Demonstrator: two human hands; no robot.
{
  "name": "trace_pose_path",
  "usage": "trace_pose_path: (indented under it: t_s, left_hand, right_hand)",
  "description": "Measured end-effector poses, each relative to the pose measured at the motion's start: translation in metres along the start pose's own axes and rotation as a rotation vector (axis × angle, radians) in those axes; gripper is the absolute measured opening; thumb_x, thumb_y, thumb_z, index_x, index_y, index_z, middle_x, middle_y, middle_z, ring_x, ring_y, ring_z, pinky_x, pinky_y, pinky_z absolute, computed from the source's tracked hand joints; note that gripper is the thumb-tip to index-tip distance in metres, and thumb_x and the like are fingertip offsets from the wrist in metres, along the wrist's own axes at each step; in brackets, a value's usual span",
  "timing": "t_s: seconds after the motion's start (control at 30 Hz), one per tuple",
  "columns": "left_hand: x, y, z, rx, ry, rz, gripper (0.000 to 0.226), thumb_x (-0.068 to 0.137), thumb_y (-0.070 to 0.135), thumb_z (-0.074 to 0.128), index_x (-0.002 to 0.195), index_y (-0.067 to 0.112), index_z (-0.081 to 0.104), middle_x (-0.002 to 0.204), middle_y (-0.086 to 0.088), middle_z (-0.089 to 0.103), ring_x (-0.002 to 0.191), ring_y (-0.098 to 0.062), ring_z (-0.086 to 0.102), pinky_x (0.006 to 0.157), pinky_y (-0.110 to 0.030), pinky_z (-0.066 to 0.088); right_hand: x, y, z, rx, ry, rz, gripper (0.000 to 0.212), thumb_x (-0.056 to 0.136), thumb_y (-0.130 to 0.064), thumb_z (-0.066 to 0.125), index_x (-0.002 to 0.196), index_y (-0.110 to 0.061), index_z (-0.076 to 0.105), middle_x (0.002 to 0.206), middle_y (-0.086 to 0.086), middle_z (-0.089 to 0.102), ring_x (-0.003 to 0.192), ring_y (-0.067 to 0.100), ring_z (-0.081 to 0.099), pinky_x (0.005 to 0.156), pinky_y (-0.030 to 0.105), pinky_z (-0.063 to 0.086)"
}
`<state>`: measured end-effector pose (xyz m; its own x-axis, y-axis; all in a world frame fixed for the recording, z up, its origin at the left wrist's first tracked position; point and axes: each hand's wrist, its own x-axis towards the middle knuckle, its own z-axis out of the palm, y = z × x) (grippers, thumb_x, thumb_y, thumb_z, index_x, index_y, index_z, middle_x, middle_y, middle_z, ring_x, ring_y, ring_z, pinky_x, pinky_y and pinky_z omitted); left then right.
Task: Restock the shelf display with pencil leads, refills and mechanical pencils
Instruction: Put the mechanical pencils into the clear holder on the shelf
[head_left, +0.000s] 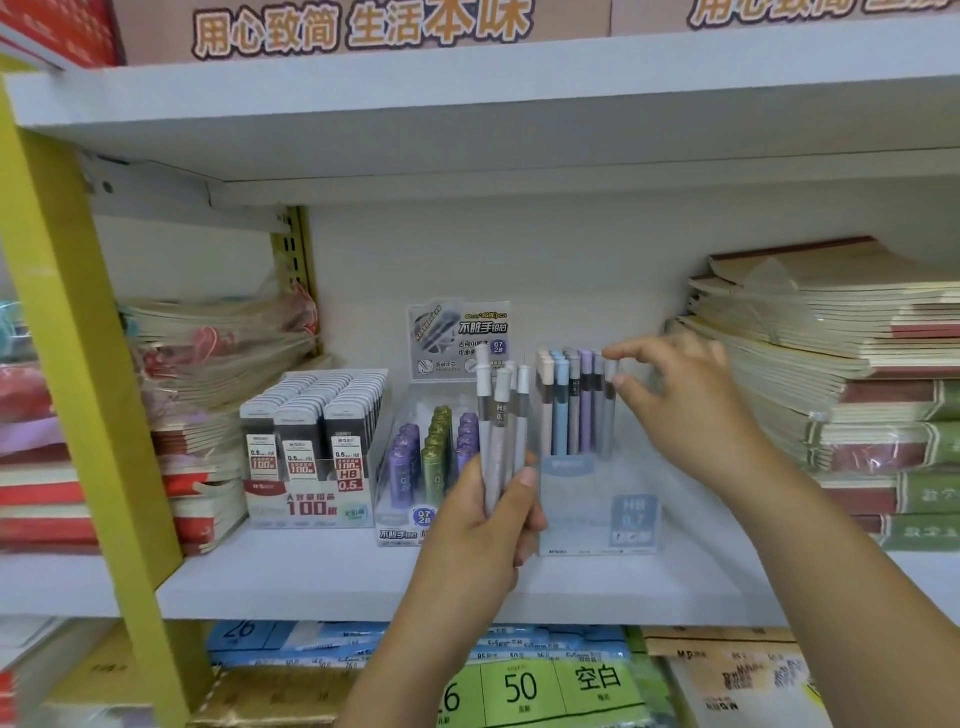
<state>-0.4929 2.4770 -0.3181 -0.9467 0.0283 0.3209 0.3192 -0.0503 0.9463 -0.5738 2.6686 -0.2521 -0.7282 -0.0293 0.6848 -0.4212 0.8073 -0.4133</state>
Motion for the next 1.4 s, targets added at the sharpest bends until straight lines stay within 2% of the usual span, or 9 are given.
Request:
trace_pose_path:
  t_s: [0.1,0.2,0.33,0.4,0.53,0.67,0.77,0.93,1.4]
  left_hand:
    - [0.0,0.001,-0.002,-0.022,-0.02,-0.009,0.015,0.1,0.036,0.052,0.092,0.038,0.065,0.071,0.005,0.061,0.049,-0.005,0.042,0.043,-0.016,0.032]
    - [-0.002,0.004,-0.004,-0.054,-0.042,-0.018,0.013,0.099,0.038,0.055,0.094,0.034,0.066,0.074,0.003,0.063,0.05,-0.006,0.042,0.043,-0.016,0.032]
    - [-0.004,0.007,-0.006,-0.095,-0.071,-0.014,0.012,0.097,0.037,0.059,0.101,0.031,0.068,0.075,0.002,0.065,0.051,-0.007,0.042,0.043,-0.015,0.031]
    - [-0.004,0.008,-0.006,-0.093,-0.082,-0.005,0.013,0.097,0.036,0.06,0.105,0.027,0.067,0.075,0.001,0.065,0.051,-0.007,0.042,0.043,-0.015,0.031]
    - [-0.006,0.01,-0.003,-0.08,-0.099,0.005,0.009,0.097,0.036,0.061,0.102,0.033,0.068,0.078,0.001,0.069,0.052,-0.008,0.048,0.043,-0.016,0.033]
    - [-0.007,0.008,-0.006,-0.048,-0.069,0.001,0.009,0.096,0.039,0.059,0.096,0.036,0.068,0.074,0.003,0.068,0.05,-0.007,0.048,0.043,-0.018,0.032]
    - [-0.005,0.005,-0.011,-0.009,-0.007,-0.018,0.014,0.097,0.041,0.058,0.088,0.044,0.067,0.063,0.01,0.059,0.049,-0.004,0.04,0.044,-0.017,0.031]
    - [-0.003,0.001,-0.012,0.002,0.013,-0.027,0.02,0.098,0.051,0.053,0.083,0.045,0.066,0.061,0.015,0.052,0.048,-0.004,0.041,0.043,-0.016,0.031]
    - [0.001,-0.004,-0.008,-0.084,-0.003,-0.062,0.024,0.102,0.034,0.051,0.087,0.034,0.069,0.068,0.004,0.054,0.048,-0.008,0.039,0.04,-0.018,0.029]
  right_hand:
    - [-0.001,-0.001,-0.002,0.031,-0.086,0.058,0.031,0.098,-0.03,0.049,0.124,-0.045,0.054,0.12,-0.002,0.048,0.121,0.013,0.028,0.091,0.027,0.023]
    - [-0.01,-0.011,-0.007,0.058,-0.001,-0.009,0.035,0.1,-0.027,0.047,0.133,-0.037,0.052,0.126,-0.005,0.048,0.123,0.008,0.028,0.093,0.019,0.02]
    - [-0.028,-0.041,-0.016,0.319,-0.011,-0.101,0.023,0.092,-0.039,0.053,0.113,-0.039,0.064,0.096,-0.021,0.066,0.092,-0.009,0.054,0.074,0.013,0.037]
    - [-0.035,-0.055,-0.018,0.571,-0.146,-0.032,0.021,0.088,-0.04,0.063,0.109,-0.036,0.064,0.082,-0.015,0.073,0.08,-0.007,0.063,0.073,0.019,0.044]
    - [-0.041,-0.064,-0.016,0.717,-0.212,0.048,0.026,0.085,-0.027,0.071,0.108,-0.031,0.06,0.072,-0.004,0.072,0.066,0.002,0.063,0.068,0.026,0.045]
    - [-0.032,-0.056,-0.026,0.852,0.086,0.075,0.021,0.09,-0.013,0.063,0.099,-0.031,0.055,0.072,-0.005,0.07,0.063,0.007,0.064,0.056,0.025,0.046]
    - [-0.023,-0.042,-0.044,0.64,0.295,-0.088,0.026,0.089,-0.021,0.058,0.1,-0.043,0.05,0.079,-0.012,0.065,0.068,0.003,0.058,0.059,0.021,0.046]
    - [-0.019,-0.019,-0.033,0.271,0.117,-0.072,0.028,0.091,-0.022,0.06,0.103,-0.042,0.045,0.085,-0.01,0.064,0.07,0.014,0.057,0.065,0.041,0.048]
    - [-0.02,-0.011,-0.02,0.173,0.033,-0.122,0.036,0.091,-0.02,0.058,0.103,-0.045,0.035,0.081,-0.013,0.062,0.077,0.001,0.054,0.06,0.022,0.039]
